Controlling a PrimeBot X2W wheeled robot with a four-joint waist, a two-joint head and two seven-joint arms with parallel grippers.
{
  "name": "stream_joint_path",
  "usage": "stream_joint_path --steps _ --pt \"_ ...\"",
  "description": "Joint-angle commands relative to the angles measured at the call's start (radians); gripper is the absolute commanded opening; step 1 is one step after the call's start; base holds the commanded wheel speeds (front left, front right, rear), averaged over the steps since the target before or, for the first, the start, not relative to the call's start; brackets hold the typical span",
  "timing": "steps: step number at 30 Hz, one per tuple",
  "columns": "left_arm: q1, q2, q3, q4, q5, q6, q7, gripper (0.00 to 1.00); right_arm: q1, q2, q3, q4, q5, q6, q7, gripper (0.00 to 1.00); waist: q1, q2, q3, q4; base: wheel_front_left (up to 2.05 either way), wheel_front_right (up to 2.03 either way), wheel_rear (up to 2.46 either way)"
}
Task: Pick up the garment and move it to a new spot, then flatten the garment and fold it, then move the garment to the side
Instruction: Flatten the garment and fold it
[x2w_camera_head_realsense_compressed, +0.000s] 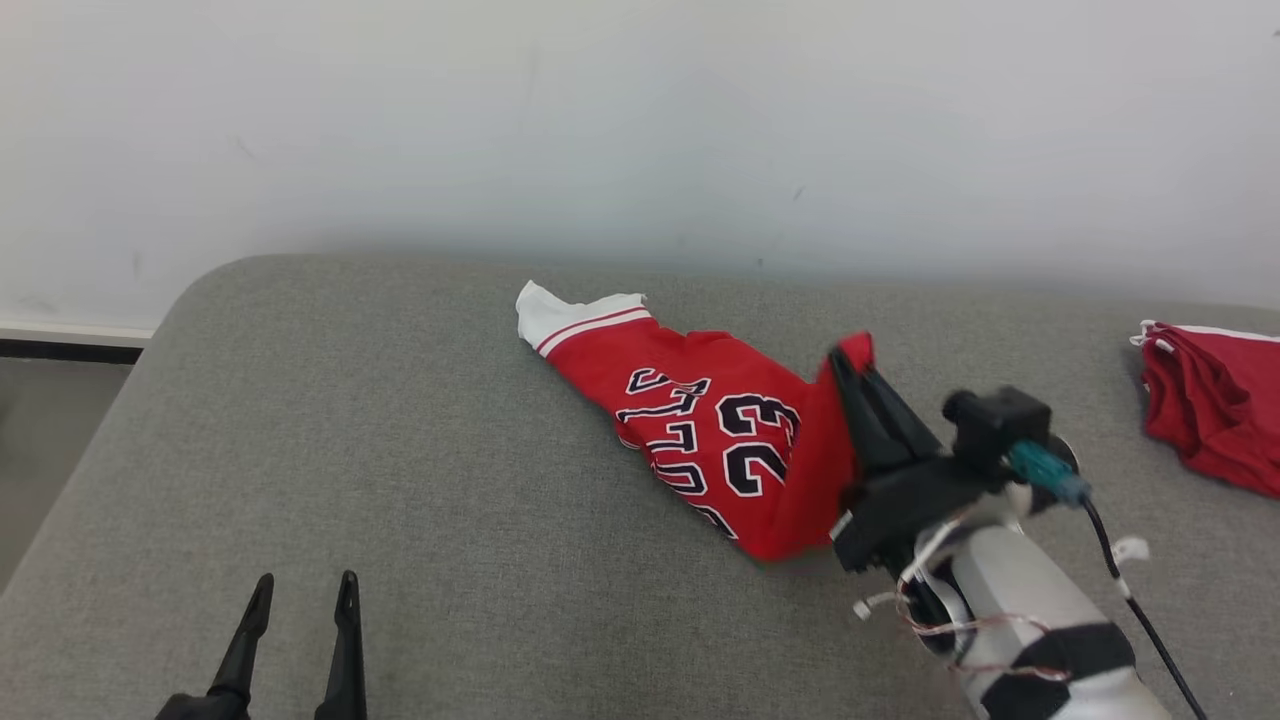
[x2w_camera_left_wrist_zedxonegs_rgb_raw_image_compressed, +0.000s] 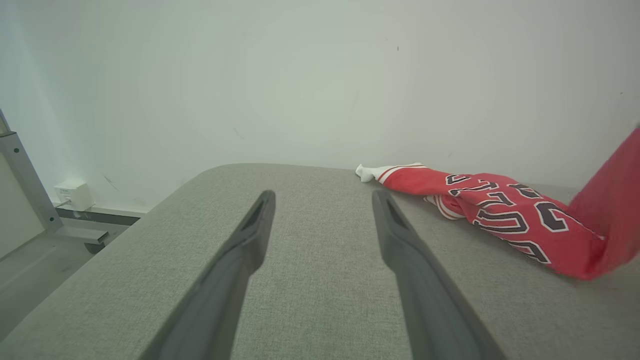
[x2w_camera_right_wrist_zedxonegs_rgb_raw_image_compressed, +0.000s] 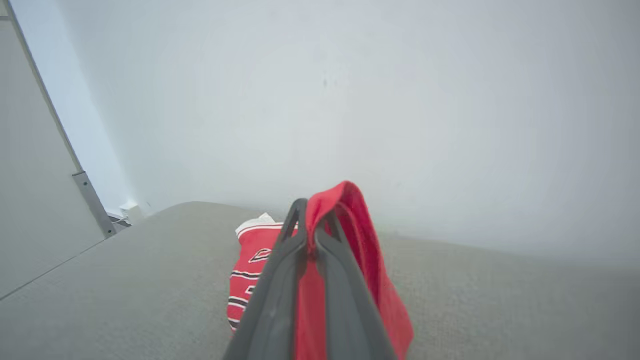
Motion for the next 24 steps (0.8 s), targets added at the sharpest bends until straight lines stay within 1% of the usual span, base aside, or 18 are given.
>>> stream_joint_path --steps 1,7,9,10,13,18,24 --pt "0.004 -0.002 0.0 0.006 0.001 -0.005 -0.003 1.0 -0.064 0.016 0.037 -0.021 0.027 -0.002 -0.001 0.0 0.0 -0.0001 -0.01 0.0 0.0 0.0 0.0" --pt "0.004 0.002 -0.005 0.016 -0.001 -0.007 -0.003 1.0 -0.265 0.047 0.137 -0.04 0.104 -0.002 -0.001 0.0 0.0 -0.0001 -0.02 0.014 0.0 0.0 0.0" --pt "0.004 0.004 -0.005 0.018 -0.002 -0.007 -0.003 1.0 -0.296 0.049 0.143 -0.041 0.115 -0.002 -0.001 0.0 0.0 -0.0001 -0.02 0.017 0.0 0.0 0.0" --pt "0.004 0.008 -0.002 0.019 -0.003 -0.005 -0.003 1.0 -0.347 0.054 0.146 -0.043 0.137 -0.002 -0.001 0.0 0.0 -0.0001 -0.021 0.02 0.0 0.0 0.0" --pt "0.006 0.011 0.004 0.02 -0.003 -0.005 -0.003 1.0 -0.406 0.057 0.141 -0.048 0.166 -0.002 -0.002 0.0 0.0 -0.0001 -0.022 0.022 0.0 0.0 0.0" --pt "0.015 0.01 0.011 0.012 0.002 -0.006 -0.003 1.0 -0.443 0.049 0.114 -0.035 0.189 -0.002 -0.001 0.0 0.0 -0.0001 -0.021 0.015 0.0 0.0 0.0" --pt "0.013 -0.001 0.013 0.012 0.01 -0.006 -0.003 1.0 -0.402 -0.003 0.089 0.014 0.198 -0.002 -0.001 0.0 0.0 -0.0001 -0.014 -0.002 0.0 0.0 0.0"
